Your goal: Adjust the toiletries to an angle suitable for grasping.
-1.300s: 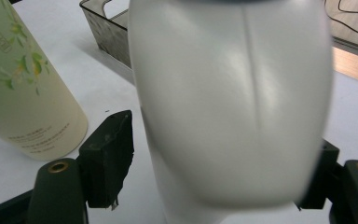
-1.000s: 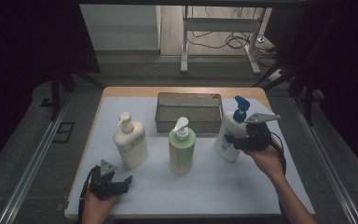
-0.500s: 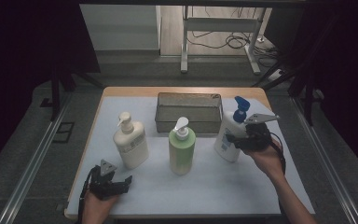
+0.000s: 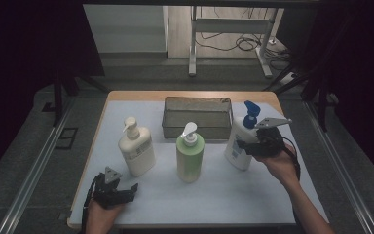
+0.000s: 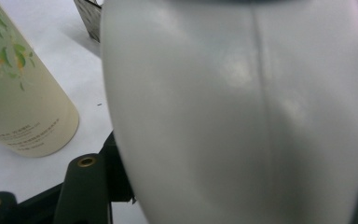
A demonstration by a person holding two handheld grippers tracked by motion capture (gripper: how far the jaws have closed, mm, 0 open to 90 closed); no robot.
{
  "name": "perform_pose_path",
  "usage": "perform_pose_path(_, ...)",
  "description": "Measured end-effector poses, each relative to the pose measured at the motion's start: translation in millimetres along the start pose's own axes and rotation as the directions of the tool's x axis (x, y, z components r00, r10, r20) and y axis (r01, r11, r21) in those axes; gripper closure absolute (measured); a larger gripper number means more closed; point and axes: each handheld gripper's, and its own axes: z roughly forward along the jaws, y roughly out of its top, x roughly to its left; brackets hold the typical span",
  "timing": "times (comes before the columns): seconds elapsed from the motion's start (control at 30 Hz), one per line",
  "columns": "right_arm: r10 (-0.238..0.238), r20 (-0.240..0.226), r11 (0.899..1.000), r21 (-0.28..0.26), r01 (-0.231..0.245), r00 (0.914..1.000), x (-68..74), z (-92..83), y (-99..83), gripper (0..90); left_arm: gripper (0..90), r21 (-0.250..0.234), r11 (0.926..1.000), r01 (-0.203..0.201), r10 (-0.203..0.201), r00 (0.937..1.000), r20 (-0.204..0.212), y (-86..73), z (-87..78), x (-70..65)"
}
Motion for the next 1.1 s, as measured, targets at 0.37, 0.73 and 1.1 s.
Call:
perform_pose_path(0.37,-0.014,-0.020,1.000,-0.005,0.014,0.9997,3.9,-13.0,11.5,39.7,13.0,0.000,1.0000,-0.004,0.004,1.0000,0.000,0.1,0.0,0.3)
perform_pose_path(0.73,-0.013,-0.046,1.000,-0.023,0.011,0.9989,7.7,-22.6,27.3,39.8,13.0,-0.002,1.0000,-0.001,0.001,1.0000,0.000,0.1,0.1,0.1)
perform_pose_path(1.1,-0.034,-0.062,0.999,-0.041,0.031,0.9975,13.9,-30.7,47.8,39.9,13.0,-0.002,1.0000,-0.002,0.002,1.0000,0.000,0.1,0.2,0.2)
